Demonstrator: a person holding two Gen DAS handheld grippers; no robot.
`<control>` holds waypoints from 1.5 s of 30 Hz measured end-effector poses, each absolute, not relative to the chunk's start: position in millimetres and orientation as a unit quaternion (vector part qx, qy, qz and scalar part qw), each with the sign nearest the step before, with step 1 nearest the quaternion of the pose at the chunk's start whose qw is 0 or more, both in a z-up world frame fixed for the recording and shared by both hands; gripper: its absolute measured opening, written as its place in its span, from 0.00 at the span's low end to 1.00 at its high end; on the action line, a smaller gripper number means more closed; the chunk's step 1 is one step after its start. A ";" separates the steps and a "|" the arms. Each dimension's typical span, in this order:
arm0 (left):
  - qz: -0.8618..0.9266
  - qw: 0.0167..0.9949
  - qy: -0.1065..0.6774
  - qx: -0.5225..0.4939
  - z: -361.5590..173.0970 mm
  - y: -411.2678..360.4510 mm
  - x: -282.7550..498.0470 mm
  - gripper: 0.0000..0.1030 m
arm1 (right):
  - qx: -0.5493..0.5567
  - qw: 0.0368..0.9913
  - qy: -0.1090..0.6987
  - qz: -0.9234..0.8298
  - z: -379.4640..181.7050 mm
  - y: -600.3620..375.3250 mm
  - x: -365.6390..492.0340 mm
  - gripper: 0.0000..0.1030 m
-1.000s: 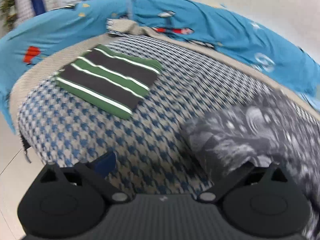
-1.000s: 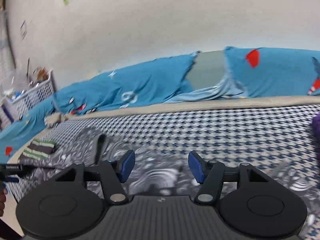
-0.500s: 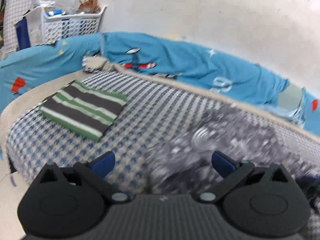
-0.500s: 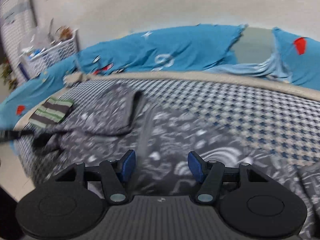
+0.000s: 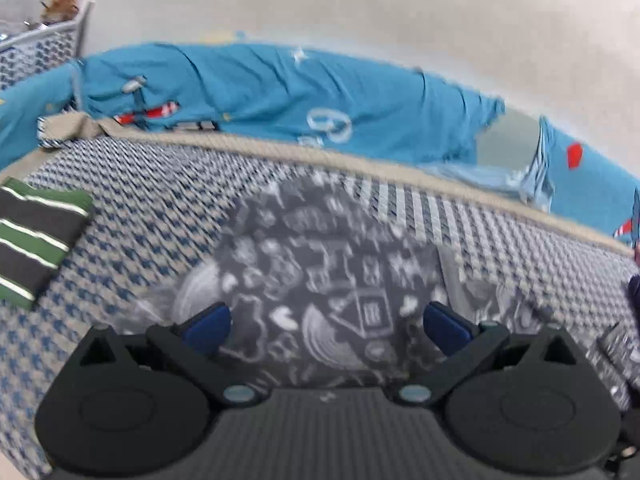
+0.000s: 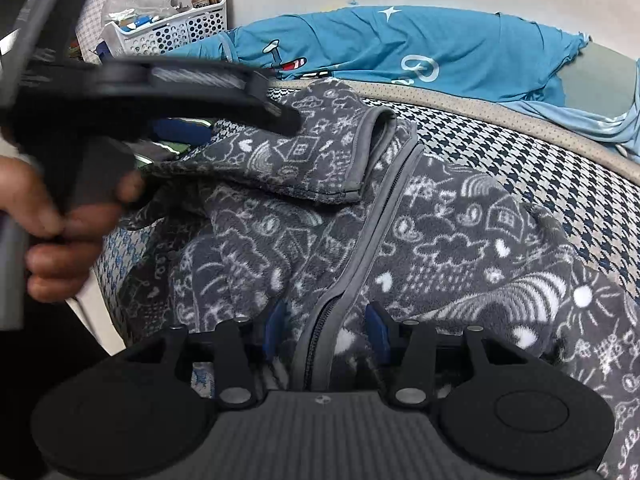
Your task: Fold clothes
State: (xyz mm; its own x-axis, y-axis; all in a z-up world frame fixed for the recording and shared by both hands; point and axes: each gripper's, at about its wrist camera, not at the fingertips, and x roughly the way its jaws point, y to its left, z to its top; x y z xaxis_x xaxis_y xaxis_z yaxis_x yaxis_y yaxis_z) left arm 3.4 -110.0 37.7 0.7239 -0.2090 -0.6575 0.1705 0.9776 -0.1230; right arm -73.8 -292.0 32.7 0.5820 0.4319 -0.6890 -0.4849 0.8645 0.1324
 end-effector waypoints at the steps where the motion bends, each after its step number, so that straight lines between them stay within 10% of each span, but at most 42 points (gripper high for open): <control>1: -0.089 0.925 0.368 -0.014 29.7 -114.7 4.1 1.00 | -0.037 0.888 0.377 0.260 33.6 -292.1 -73.5 0.44; 36: -0.110 0.906 0.407 0.017 -2.9 -93.7 -6.3 1.00 | 0.074 0.885 0.377 0.262 23.8 -355.3 68.8 0.64; 45: -0.104 0.906 0.410 0.010 5.8 -95.4 -5.2 1.00 | 0.054 0.888 0.362 0.279 27.7 -343.1 58.1 0.09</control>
